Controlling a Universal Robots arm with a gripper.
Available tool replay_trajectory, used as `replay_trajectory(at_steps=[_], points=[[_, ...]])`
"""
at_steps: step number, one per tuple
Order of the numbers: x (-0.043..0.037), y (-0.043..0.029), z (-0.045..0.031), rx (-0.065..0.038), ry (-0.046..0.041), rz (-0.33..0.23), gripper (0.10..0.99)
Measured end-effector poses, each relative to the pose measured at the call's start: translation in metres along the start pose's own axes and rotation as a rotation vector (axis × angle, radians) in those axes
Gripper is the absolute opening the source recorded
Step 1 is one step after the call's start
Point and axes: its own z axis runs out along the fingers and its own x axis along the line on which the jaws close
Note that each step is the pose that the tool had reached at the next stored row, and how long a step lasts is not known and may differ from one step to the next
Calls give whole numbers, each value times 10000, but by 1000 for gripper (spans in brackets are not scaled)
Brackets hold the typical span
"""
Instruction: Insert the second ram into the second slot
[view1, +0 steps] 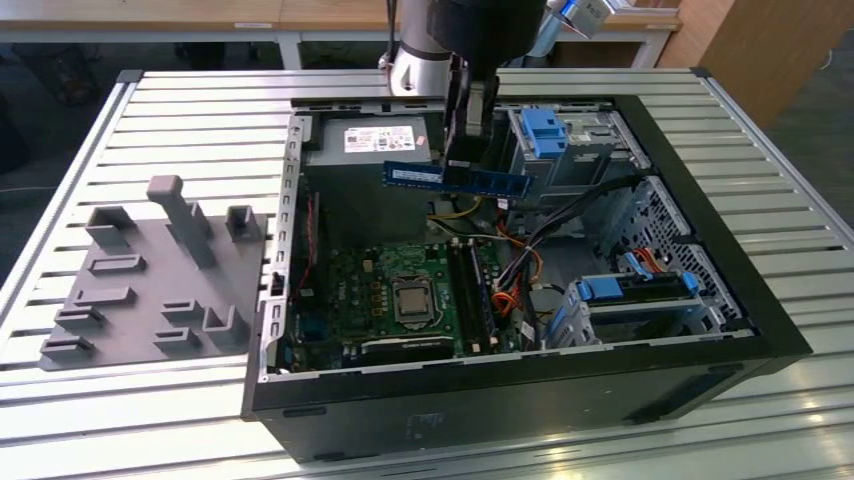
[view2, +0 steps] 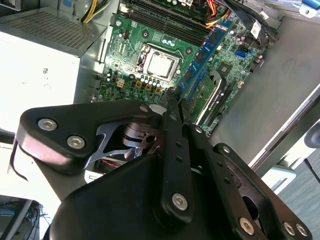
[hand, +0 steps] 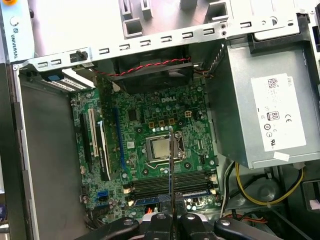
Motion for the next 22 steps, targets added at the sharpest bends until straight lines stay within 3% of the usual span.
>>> replay_trajectory(at_steps=[22], points=[[0, 0, 0, -17, -10, 247, 137]])
